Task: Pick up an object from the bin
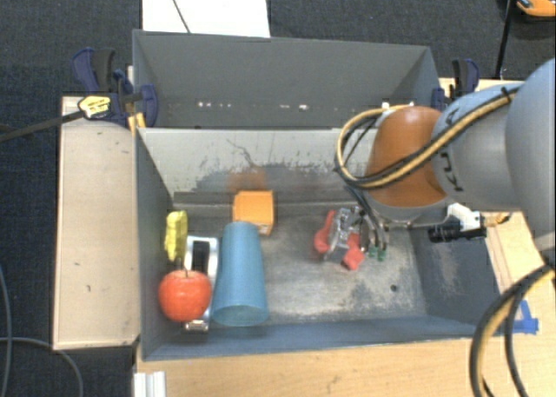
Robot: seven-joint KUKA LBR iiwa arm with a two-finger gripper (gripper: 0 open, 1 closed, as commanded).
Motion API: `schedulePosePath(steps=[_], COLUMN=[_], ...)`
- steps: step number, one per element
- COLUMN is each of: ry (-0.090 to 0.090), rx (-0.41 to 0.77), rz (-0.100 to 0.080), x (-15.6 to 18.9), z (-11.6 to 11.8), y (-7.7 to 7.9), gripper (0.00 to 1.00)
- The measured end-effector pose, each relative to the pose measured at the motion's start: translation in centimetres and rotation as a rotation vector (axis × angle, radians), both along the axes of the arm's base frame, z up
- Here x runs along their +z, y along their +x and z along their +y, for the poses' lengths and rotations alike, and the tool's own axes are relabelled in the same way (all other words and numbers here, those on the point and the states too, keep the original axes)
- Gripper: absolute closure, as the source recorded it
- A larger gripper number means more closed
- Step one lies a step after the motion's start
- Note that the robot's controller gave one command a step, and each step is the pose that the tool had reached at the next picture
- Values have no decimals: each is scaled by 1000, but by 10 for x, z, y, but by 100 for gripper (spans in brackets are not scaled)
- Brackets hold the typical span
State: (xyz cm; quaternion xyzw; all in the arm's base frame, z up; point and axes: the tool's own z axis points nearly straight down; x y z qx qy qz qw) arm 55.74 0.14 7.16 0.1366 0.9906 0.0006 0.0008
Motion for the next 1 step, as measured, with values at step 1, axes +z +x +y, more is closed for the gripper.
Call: schedulePosePath(steps=[1], ry=[-1], rx=[-10], rz=[-1], x=[127], z=[-5], y=[-9], gripper=[100])
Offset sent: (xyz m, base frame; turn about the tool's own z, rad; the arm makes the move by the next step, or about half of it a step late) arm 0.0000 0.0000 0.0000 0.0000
